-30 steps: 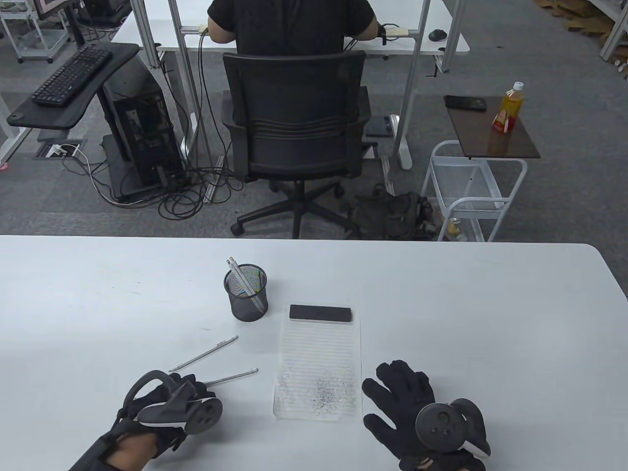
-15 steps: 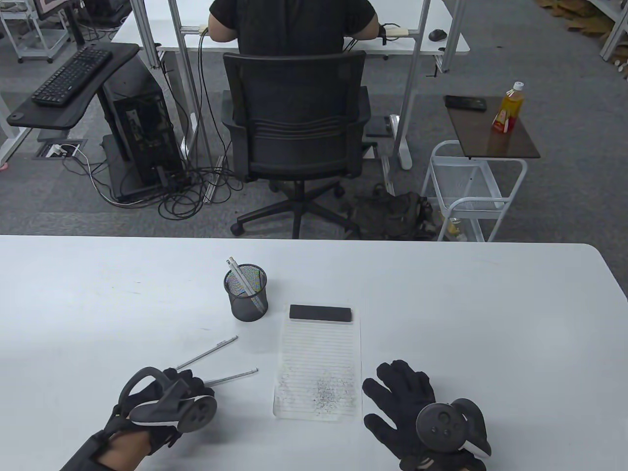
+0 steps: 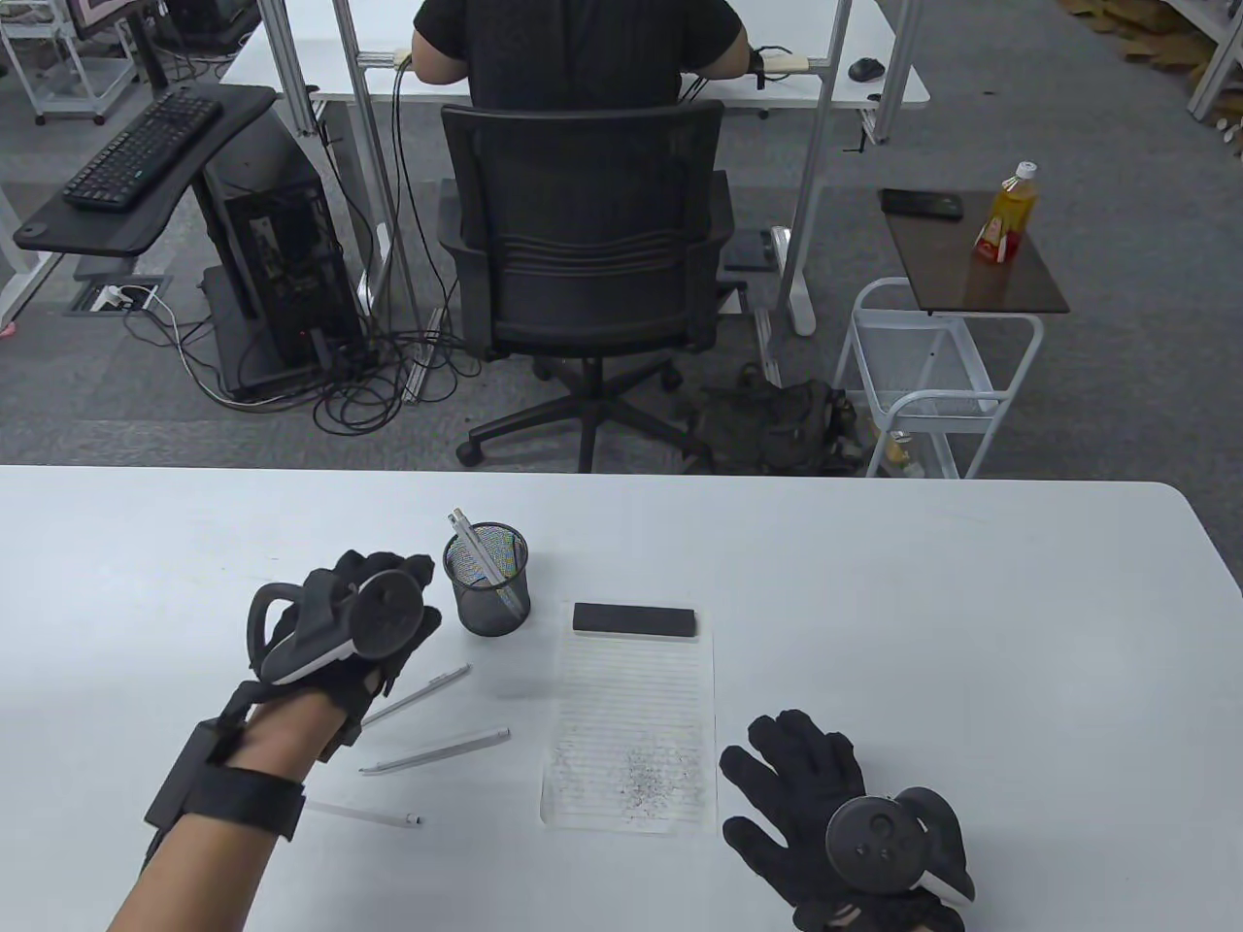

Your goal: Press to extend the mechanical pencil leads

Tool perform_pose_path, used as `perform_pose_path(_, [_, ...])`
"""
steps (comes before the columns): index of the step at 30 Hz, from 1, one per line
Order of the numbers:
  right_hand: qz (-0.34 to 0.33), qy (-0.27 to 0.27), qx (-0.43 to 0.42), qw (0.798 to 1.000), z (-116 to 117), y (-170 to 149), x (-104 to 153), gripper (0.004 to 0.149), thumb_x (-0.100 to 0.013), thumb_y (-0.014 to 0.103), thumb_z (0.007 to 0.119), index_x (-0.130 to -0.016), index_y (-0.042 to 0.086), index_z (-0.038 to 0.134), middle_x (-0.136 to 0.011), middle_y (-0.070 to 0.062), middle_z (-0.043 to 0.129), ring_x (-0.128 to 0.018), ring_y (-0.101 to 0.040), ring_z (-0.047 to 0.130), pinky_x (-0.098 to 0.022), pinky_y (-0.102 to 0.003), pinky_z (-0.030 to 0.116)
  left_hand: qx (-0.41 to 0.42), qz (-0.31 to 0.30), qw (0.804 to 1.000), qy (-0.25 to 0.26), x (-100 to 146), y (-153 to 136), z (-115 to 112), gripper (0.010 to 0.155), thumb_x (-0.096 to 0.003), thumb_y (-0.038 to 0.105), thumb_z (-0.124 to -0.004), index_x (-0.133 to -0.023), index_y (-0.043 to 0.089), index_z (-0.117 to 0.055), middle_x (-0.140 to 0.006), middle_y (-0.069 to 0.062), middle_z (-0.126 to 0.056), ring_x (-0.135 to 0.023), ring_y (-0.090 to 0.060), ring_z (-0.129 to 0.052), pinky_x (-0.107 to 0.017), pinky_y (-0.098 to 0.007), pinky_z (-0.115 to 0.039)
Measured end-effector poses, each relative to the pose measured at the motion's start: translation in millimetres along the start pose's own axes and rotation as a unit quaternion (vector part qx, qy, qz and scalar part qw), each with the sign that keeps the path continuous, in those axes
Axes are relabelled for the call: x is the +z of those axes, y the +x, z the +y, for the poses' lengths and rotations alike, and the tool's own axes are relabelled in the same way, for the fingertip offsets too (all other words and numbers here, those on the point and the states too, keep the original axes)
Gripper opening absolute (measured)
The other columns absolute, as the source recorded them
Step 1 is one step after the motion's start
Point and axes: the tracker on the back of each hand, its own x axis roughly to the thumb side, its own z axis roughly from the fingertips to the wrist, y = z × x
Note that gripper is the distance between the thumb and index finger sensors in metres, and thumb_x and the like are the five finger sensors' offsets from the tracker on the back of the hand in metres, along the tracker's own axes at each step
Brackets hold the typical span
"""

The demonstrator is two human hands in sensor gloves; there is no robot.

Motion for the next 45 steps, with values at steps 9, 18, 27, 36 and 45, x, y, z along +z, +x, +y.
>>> perform_pose_path(9, [0.002, -0.007, -0.001, 1.000, -2, -2, 1, 0.067, -0.055, 0.050, 0.073, -0.110, 0.013, 0.066, -0.115, -0.028, 0.046, -0.104, -0.063, 0.037, -0.065, -0.083, 0.030, 0.193, 0.213, 0.956, -0.052, -69, -14, -40, 0.071, -0.0446, 0.055, -0.081, -0.105, 0.018, -0.074, -0.110, -0.013, -0.071, -0.095, -0.039, -0.078, -0.069, -0.058, -0.067])
perform_pose_path(18, [0.006, -0.004, 0.002, 1.000, -4, -7, 1, 0.067, -0.055, 0.050, 0.073, -0.110, 0.012, 0.066, -0.115, -0.028, 0.046, -0.104, -0.063, 0.038, -0.065, -0.083, 0.030, 0.313, 0.297, 0.898, -0.087, -94, -21, -85, 0.078, -0.0417, 0.059, -0.081, -0.108, 0.019, -0.068, -0.113, -0.013, -0.065, -0.097, -0.040, -0.073, -0.071, -0.058, -0.064])
perform_pose_path(27, [0.010, -0.003, 0.004, 1.000, -4, -7, 1, 0.067, -0.055, 0.050, 0.073, -0.110, 0.012, 0.066, -0.115, -0.028, 0.047, -0.104, -0.063, 0.038, -0.065, -0.083, 0.030, 0.377, 0.310, 0.869, -0.084, -96, -22, -102, 0.057, -0.0415, 0.053, -0.087, -0.091, 0.026, -0.091, -0.109, -0.011, -0.073, -0.094, -0.037, -0.080, -0.069, -0.057, -0.068])
perform_pose_path(36, [0.011, 0.002, 0.006, 1.000, -3, -7, 0, 0.067, -0.055, 0.050, 0.073, -0.110, 0.012, 0.066, -0.115, -0.028, 0.047, -0.104, -0.063, 0.038, -0.065, -0.083, 0.031, 0.374, 0.310, 0.873, -0.049, -92, -26, -96, 0.048, -0.0418, 0.053, -0.088, -0.081, 0.028, -0.099, -0.105, -0.005, -0.079, -0.091, -0.034, -0.085, -0.068, -0.056, -0.070])
perform_pose_path(45, [0.011, 0.007, 0.006, 1.000, -1, -6, 0, 0.066, -0.055, 0.050, 0.073, -0.109, 0.012, 0.067, -0.115, -0.028, 0.047, -0.104, -0.063, 0.038, -0.065, -0.083, 0.031, 0.419, 0.320, 0.850, -0.018, -80, -39, -88, 0.049, -0.0429, 0.055, -0.086, -0.083, 0.028, -0.099, -0.105, -0.008, -0.079, -0.090, -0.035, -0.085, -0.068, -0.057, -0.070])
